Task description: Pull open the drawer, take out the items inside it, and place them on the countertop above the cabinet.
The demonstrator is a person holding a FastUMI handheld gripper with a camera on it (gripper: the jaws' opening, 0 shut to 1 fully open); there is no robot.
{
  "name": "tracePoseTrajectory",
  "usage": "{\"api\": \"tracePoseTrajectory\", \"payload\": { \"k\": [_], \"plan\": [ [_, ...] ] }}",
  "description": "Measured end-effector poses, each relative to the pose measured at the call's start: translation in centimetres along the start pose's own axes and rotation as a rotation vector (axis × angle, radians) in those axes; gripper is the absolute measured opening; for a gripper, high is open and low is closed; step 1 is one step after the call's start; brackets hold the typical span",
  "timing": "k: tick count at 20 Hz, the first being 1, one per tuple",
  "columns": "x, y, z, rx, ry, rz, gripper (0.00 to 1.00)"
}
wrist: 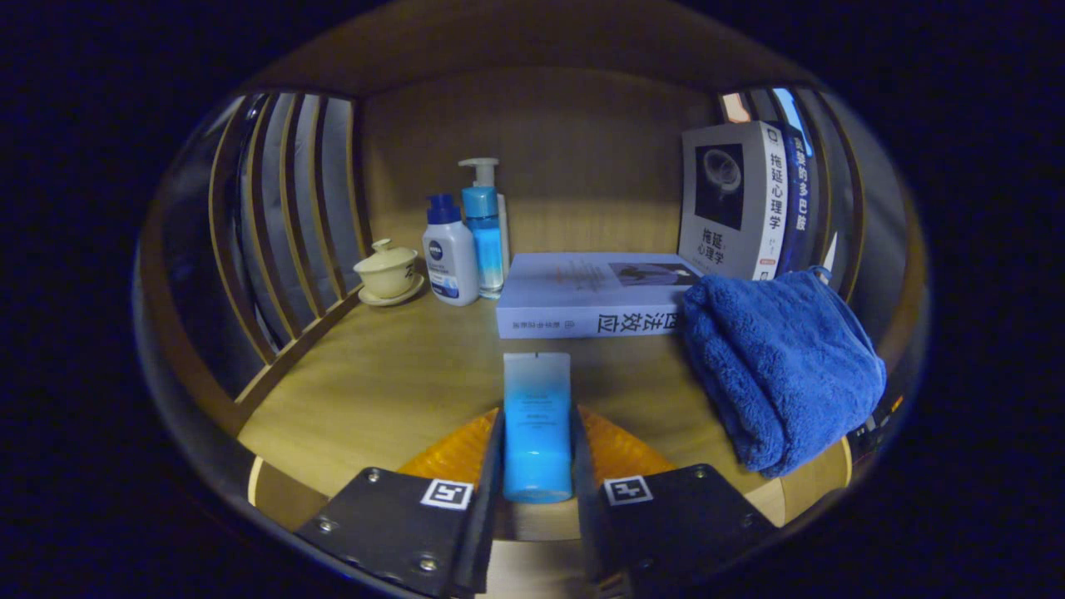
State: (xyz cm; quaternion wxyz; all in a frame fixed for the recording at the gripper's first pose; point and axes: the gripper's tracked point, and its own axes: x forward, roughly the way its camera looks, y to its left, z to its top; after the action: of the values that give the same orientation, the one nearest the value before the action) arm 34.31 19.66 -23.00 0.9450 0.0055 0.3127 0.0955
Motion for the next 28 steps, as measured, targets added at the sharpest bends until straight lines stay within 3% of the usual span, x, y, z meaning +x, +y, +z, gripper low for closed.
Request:
{"api": "tracePoseTrajectory", "payload": {
  "k": [2, 3, 8, 9, 15, 20, 28],
  "plan": [
    [-1.0, -0.3, 0.9, 0.020, -0.043, 0.003, 0.52],
    [-1.7, -0.5, 1.3, 0.034, -0.062, 0.010, 0.63],
    [-7.1, -1.5, 2.3, 0.084, -0.143, 0.038, 0.96],
    [-8.4, -1.6, 2.6, 0.095, -0.162, 0.049, 0.98],
    [-16.0, -1.7, 0.3, 0.087, -0.198, 0.083, 0.98],
    [-20.9, -2.8, -4.9, -0.002, -0.208, 0.007, 0.98],
    [-23.1, -3.3, -11.8, -0.035, -0.178, -0.043, 0.98]
  ]
}}
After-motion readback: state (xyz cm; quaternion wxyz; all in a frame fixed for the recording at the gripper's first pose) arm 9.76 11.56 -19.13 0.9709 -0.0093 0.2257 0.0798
